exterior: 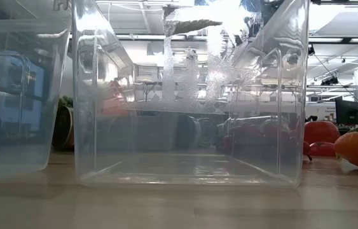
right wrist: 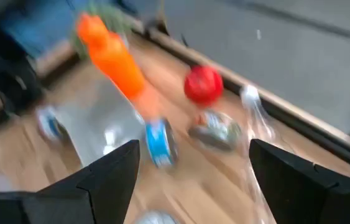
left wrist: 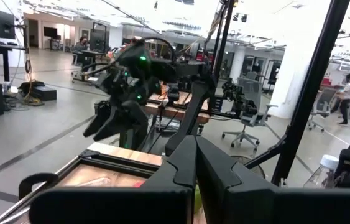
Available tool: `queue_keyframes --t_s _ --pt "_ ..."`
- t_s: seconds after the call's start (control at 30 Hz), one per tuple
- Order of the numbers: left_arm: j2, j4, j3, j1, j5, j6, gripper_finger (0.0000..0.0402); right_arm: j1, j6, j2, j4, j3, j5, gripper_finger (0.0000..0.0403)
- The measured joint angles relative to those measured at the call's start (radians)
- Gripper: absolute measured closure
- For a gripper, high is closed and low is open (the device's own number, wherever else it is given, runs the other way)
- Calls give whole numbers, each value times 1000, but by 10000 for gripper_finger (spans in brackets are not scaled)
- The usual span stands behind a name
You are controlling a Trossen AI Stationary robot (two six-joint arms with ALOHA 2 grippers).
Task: Pick & Place Food Item
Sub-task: Put the top transparent plastic bottle into the left transparent bin
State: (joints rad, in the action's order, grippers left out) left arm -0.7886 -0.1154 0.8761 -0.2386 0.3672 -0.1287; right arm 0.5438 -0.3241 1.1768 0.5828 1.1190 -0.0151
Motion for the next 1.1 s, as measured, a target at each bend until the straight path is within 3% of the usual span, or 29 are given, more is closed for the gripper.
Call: queue_keyframes --t_s 0.17,0.37,1.1 --pt "-1 0 0 0 0 -5 401 37 111 207 260 229 -75 108" --pt "-1 6 0 0 -1 -58 401 49 146 352 303 347 -38 108" --pt "-1 32 0 35 -2 -58 401 34 108 287 409 348 16 108"
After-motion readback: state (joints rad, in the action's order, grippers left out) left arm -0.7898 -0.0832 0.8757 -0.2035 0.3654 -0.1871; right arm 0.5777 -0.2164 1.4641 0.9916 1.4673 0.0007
